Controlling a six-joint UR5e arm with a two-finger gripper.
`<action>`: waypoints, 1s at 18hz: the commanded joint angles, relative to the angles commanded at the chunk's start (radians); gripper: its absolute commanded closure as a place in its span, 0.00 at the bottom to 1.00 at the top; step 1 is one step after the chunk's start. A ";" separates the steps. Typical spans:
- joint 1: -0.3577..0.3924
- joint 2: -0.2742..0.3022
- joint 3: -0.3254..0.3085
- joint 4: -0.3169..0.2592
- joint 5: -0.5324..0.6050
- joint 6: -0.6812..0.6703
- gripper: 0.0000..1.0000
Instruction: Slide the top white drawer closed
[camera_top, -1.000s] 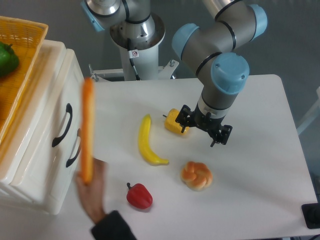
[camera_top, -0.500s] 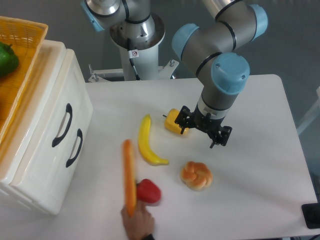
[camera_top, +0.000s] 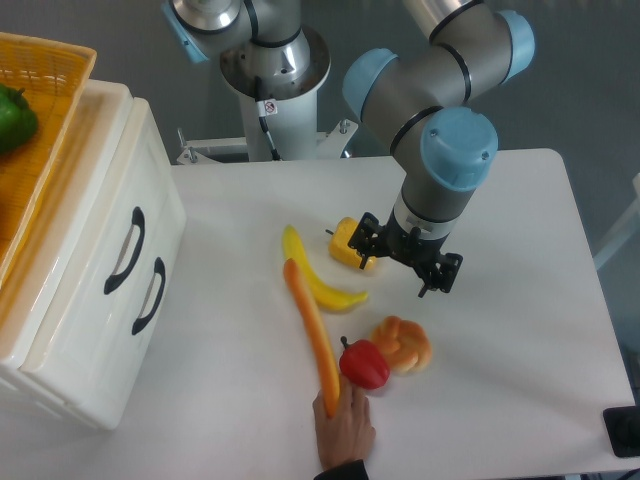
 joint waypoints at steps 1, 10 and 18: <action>0.000 -0.002 0.005 -0.005 0.000 0.000 0.00; -0.003 -0.006 0.021 -0.025 0.003 -0.003 0.00; -0.021 -0.008 0.017 0.012 0.002 -0.098 0.00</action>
